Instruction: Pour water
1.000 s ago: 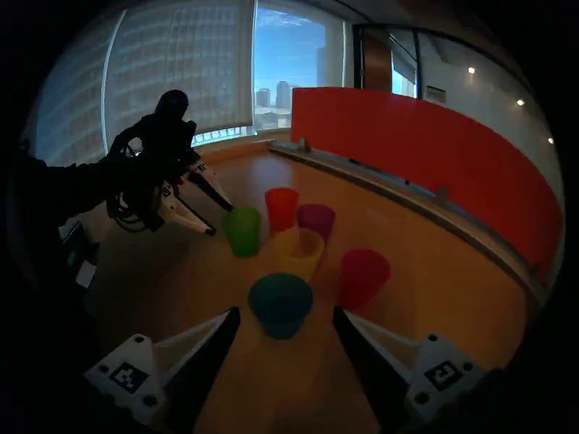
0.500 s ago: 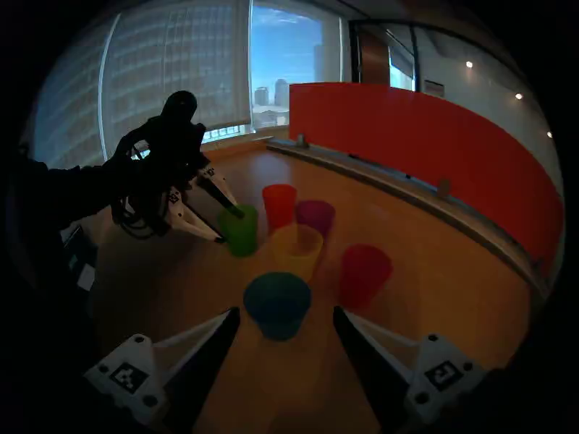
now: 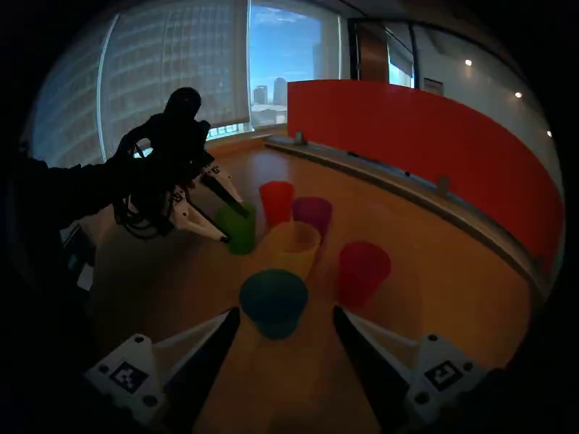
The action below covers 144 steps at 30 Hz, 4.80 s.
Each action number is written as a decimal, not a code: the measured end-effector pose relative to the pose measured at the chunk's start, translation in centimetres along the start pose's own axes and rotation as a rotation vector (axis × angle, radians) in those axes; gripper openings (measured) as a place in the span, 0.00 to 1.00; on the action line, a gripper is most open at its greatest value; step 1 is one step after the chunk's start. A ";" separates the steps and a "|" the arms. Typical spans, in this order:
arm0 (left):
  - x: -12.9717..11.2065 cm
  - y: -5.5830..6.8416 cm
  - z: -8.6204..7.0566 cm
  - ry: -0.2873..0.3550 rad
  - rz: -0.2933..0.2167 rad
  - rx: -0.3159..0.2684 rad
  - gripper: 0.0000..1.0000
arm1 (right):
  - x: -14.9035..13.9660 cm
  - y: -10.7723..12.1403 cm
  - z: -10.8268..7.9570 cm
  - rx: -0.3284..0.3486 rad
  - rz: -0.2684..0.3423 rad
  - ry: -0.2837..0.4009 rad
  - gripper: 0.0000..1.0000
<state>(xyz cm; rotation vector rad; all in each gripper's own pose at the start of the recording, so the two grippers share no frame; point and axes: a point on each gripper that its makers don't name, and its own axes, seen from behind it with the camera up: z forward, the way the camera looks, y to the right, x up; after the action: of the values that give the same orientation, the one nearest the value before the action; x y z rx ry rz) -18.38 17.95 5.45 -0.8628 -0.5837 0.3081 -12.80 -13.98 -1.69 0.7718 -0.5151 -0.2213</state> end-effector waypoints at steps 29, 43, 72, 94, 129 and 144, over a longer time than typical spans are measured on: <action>2.4 0.1 -3.6 0.081 -0.018 0.027 0.86 | -2.0 -0.9 2.5 0.011 -0.029 -0.051 1.00; 2.6 -0.2 -5.8 0.118 -0.037 0.059 0.86 | -2.9 -1.5 6.7 0.029 -0.055 -0.085 0.99; 3.7 -0.2 -8.3 0.207 -0.087 0.072 0.86 | 1.9 -1.2 5.6 -0.002 -0.010 0.068 0.89; 11.4 1.6 -15.9 0.476 -0.066 0.113 0.87 | 10.5 -2.0 -0.5 -0.045 -0.032 0.256 0.89; 12.2 3.3 -16.2 0.508 -0.033 0.091 0.87 | 15.7 -2.4 -3.4 -0.060 -0.051 0.470 0.89; 11.7 3.9 -15.5 0.509 -0.033 0.075 0.86 | 16.6 -2.3 -4.1 -0.068 -0.084 0.469 0.89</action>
<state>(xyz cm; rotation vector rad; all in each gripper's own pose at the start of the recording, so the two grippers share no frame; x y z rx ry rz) 0.14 16.36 -1.33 -0.8186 -0.1120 0.0720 3.46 -19.29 0.19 0.7495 -0.0309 -0.1283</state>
